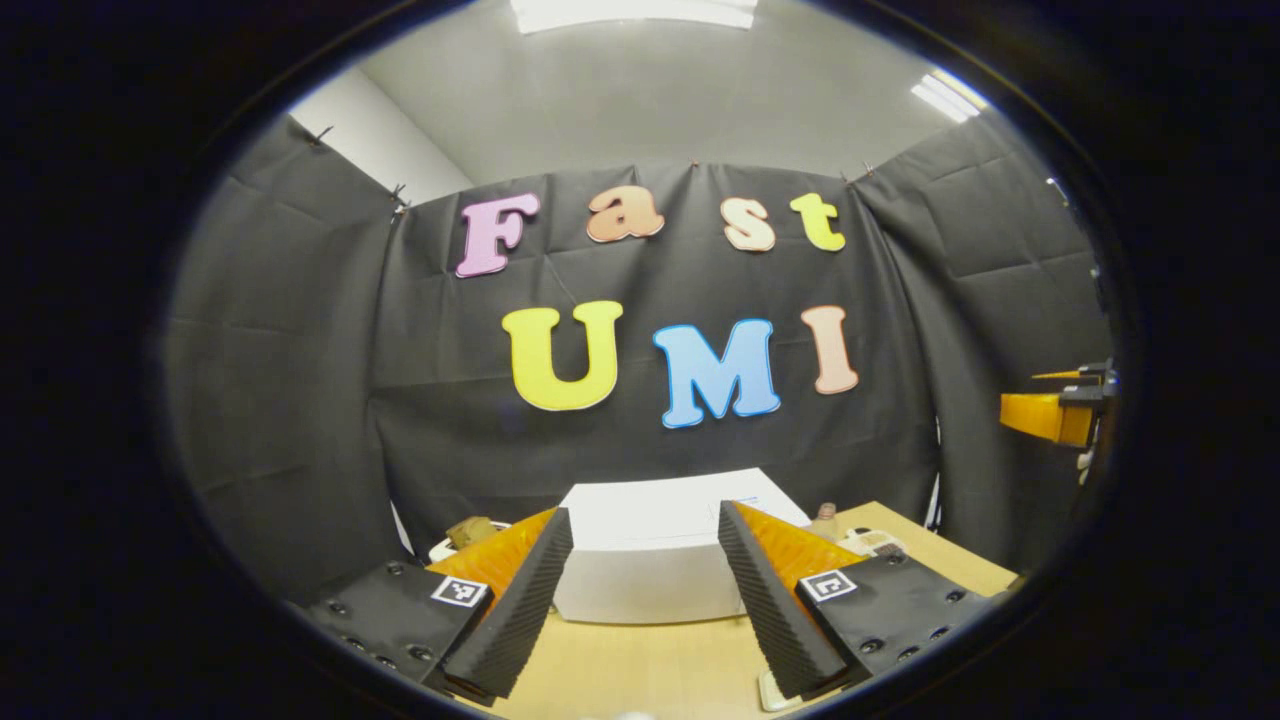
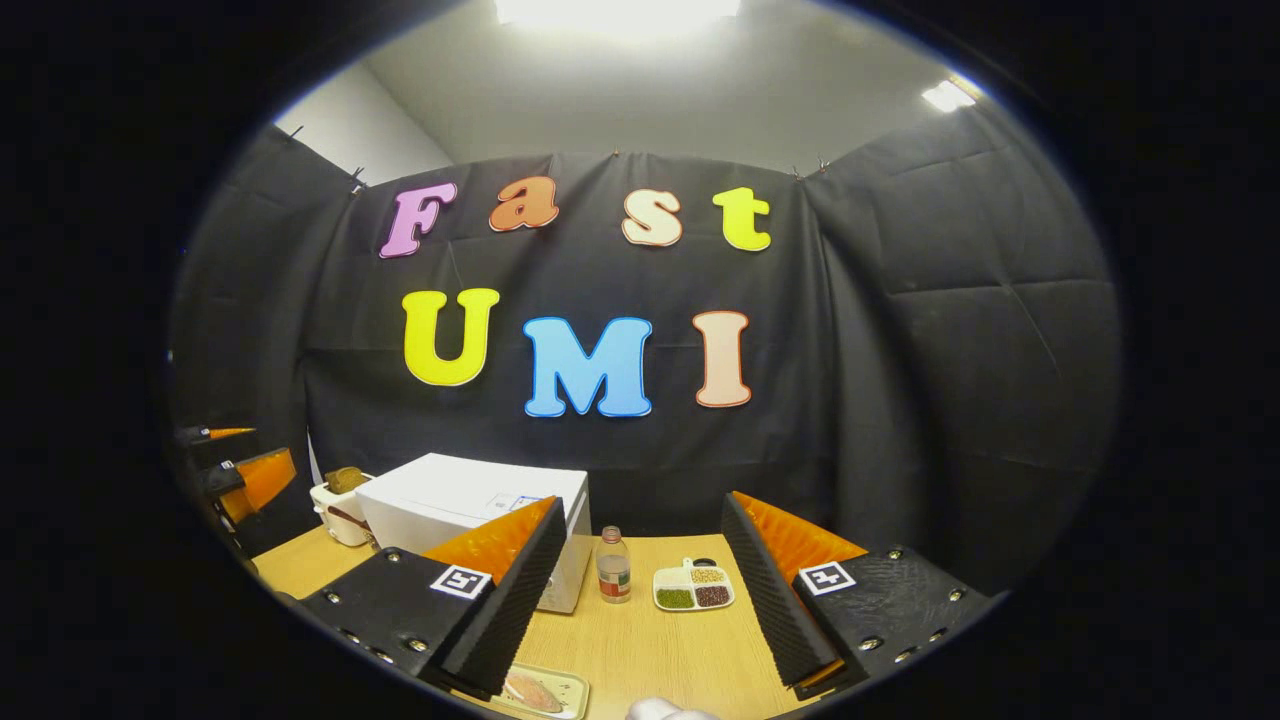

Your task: Open the microwave oven with the left hand, put the food in, and close the microwave oven.

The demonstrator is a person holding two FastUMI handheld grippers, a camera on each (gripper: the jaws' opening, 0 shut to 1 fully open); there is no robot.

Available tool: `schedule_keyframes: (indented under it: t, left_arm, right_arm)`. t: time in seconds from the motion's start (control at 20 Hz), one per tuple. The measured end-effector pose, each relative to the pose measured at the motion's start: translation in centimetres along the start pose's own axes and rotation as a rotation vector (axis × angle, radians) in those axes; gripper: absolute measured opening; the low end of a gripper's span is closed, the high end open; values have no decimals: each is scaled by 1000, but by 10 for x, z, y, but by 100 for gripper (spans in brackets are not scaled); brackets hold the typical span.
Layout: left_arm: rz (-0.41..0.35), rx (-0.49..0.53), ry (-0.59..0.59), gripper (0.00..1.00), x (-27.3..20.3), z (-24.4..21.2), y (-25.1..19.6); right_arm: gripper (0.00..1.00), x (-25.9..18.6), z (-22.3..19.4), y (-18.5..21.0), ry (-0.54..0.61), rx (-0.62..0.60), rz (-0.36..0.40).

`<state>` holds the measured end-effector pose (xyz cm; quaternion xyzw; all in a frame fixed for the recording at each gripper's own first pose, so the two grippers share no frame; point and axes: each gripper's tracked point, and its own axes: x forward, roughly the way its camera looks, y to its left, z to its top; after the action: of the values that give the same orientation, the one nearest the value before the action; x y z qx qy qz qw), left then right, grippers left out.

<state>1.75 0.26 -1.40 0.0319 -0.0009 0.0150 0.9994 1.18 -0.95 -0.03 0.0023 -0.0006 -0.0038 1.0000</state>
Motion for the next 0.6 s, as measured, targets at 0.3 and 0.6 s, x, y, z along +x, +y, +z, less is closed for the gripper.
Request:
schedule_keyframes:
  t: [0.3,0.6]
  left_arm:
    - [-39,0,36,95,23,-54,-32]
    - [-108,43,61,98,56,-124,-95]
  right_arm:
    - [96,-3,18,-7,-17,-9,-5]
    - [96,-11,35,-27,-7,-48,-49]
